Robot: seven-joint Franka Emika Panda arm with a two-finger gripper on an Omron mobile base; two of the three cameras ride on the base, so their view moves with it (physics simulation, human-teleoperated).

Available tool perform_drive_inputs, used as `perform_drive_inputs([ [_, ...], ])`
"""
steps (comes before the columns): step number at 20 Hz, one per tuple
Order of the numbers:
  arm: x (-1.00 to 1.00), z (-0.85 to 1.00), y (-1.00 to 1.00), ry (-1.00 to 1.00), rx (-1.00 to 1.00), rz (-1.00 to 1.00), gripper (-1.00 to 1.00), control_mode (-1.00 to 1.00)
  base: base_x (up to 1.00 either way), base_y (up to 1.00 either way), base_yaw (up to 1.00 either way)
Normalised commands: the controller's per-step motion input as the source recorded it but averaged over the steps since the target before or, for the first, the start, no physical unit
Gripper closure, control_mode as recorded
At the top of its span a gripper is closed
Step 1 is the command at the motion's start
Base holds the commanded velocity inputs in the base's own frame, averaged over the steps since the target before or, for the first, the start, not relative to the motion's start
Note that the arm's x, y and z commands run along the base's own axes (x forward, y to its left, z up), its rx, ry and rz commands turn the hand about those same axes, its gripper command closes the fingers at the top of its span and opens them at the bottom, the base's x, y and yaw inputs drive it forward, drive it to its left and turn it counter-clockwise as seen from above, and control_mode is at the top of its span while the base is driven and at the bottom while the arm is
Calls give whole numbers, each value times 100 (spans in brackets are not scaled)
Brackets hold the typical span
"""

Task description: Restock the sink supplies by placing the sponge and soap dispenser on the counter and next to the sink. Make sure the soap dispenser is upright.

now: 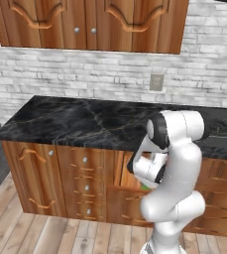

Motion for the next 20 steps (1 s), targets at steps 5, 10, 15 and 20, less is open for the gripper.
perform_drive_inputs([
  [5,-5,100,0,3,0,0,100,-100,0,0,0],
  [10,0,100,0,8,0,0,100,-100,0,0,0],
  [15,-5,100,0,11,1,-1,100,-100,0,0,0],
  [20,-41,100,0,7,4,-2,100,-100,0,0,0],
])
